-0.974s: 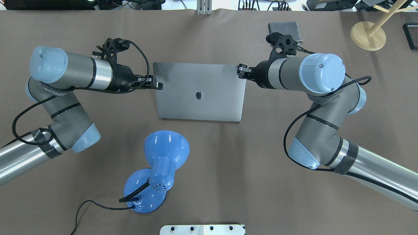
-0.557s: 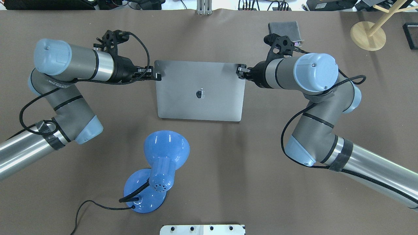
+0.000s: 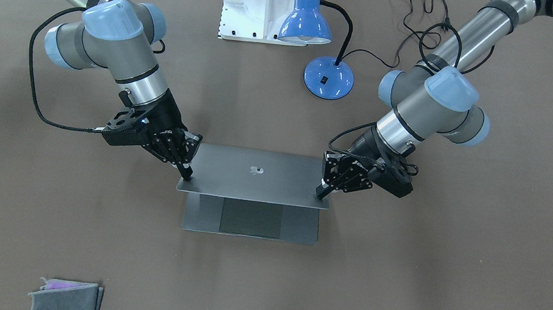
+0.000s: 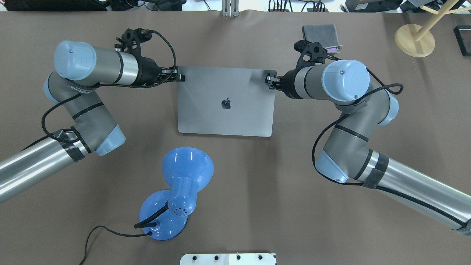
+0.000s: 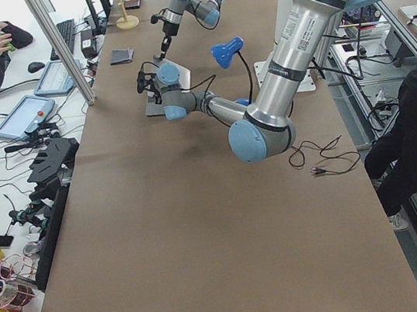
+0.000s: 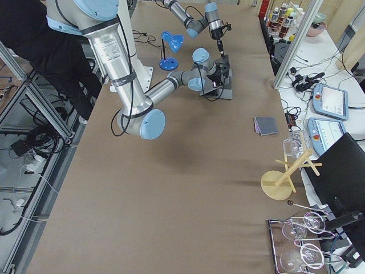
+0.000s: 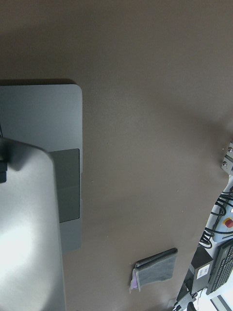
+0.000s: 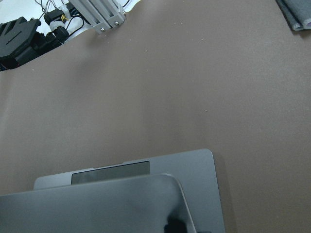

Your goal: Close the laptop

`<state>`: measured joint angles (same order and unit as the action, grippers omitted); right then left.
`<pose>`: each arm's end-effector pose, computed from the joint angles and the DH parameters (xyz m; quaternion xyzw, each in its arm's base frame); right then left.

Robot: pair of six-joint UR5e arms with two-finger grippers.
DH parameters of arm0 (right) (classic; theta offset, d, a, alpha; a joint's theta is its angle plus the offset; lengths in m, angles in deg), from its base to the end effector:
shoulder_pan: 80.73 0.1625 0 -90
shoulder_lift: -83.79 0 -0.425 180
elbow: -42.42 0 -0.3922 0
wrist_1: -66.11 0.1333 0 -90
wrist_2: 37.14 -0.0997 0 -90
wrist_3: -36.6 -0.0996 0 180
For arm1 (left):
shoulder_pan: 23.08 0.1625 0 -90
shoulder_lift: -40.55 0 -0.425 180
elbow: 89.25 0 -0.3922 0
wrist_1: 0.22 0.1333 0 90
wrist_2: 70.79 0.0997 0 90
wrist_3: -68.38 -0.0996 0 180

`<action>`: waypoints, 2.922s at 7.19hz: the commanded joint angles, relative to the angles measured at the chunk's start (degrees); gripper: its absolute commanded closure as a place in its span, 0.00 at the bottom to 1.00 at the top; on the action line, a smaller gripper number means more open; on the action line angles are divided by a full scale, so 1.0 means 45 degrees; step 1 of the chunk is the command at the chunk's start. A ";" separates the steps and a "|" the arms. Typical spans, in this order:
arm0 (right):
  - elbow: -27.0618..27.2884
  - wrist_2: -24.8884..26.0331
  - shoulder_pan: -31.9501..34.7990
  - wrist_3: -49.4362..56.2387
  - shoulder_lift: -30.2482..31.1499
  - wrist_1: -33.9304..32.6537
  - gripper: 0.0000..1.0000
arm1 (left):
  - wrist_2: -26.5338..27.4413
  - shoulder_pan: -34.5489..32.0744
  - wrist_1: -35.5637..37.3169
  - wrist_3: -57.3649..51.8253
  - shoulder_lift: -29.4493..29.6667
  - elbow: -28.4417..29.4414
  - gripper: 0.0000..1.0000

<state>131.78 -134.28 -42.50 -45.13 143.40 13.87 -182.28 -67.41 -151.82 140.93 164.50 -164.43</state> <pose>-0.4632 -0.5189 0.2802 0.1713 -0.5300 0.1811 0.8106 0.4441 -0.5692 0.3031 0.2048 0.6190 -0.0565 0.7561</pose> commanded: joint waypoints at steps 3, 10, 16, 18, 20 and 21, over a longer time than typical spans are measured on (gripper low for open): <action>-0.1941 0.0392 -0.0077 0.0000 -0.0648 0.0065 1.00 | 0.1841 0.0669 0.0270 -0.0434 0.0911 0.2152 1.00; -0.0254 -0.3059 0.2299 0.1860 0.0807 -0.0071 0.00 | -0.2528 -0.1729 0.6165 -0.3215 -0.0427 -0.3223 0.02; 0.0437 -0.7709 0.8371 1.2423 0.6548 -0.0579 0.00 | -0.3993 -0.6818 1.4742 -1.5340 -0.4217 -0.6614 0.02; 0.0475 -0.8330 1.0147 1.5513 0.7260 -0.2344 0.00 | -0.3994 -0.8578 1.7210 -1.7745 -0.4439 -0.6498 0.02; 0.0495 -0.8180 1.1399 1.8654 0.7553 -0.4649 0.00 | -0.4032 -0.9657 1.9370 -2.0139 -0.5445 -0.6262 0.02; 0.0495 -0.8160 1.2102 1.9986 0.7690 -0.5492 0.00 | -0.3897 -1.0260 1.9393 -2.0183 -0.5841 -0.6146 0.02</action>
<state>133.98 -171.18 7.96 36.39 177.15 -5.28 -200.25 -110.42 -66.48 52.45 140.96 -192.63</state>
